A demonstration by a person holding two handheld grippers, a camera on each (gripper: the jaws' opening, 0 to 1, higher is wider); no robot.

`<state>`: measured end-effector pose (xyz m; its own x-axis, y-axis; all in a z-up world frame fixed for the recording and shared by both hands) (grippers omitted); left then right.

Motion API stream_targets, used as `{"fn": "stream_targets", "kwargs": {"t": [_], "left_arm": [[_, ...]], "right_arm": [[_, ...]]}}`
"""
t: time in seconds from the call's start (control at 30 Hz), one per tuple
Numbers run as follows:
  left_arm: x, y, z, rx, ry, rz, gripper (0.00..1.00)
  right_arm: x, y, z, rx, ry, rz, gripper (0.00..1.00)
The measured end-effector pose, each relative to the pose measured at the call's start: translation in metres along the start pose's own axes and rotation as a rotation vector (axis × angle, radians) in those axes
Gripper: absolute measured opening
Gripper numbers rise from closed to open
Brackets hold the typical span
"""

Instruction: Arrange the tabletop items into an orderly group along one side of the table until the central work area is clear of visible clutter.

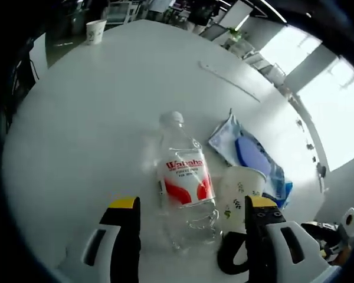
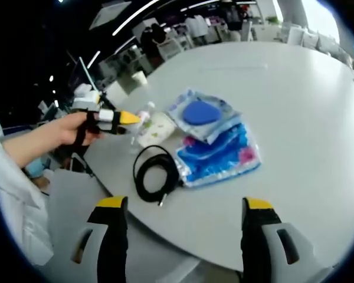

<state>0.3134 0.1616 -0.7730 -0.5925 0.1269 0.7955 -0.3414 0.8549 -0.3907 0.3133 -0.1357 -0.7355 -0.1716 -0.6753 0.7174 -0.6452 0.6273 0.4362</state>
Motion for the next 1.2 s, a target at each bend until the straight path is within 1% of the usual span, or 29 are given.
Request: {"fn": "stream_targets", "kwargs": {"t": [0.13,0.3,0.53,0.83,1.0,1.2], "left_arm": [[0.000,0.001,-0.001,0.021,-0.010,-0.013,0.65],[-0.003,0.001,-0.003,0.015,-0.018,-0.040,0.63],[-0.009,-0.001,0.004,0.011,-0.008,-0.074,0.61],[-0.014,-0.002,0.007,0.003,0.000,-0.109,0.58],[-0.018,-0.003,0.009,-0.015,0.014,-0.117,0.57],[-0.020,-0.002,0.007,-0.032,0.013,-0.134,0.54]], "right_arm": [[0.000,0.000,0.000,0.003,0.003,-0.001,0.76],[0.001,-0.003,0.002,0.001,0.003,0.002,0.76],[0.005,-0.006,0.006,-0.012,0.002,0.010,0.76],[0.008,-0.009,0.013,-0.024,0.006,0.016,0.76],[0.009,-0.008,0.011,-0.023,0.000,0.015,0.76],[0.008,-0.005,0.006,-0.017,-0.010,0.009,0.76]]}}
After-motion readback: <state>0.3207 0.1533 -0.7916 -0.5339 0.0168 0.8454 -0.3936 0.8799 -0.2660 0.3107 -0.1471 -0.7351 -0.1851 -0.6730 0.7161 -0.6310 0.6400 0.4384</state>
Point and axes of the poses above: the point that each gripper's makers call its tool centre point, and the gripper's own axes: x roughly backward along the fingers, y roughly to its left, z roughly out of its underside, the point moved 4 cm from there along x, roughly backward along the fingers, and after that the axes turned 4 degrees about -x, right-handed, at the moved point
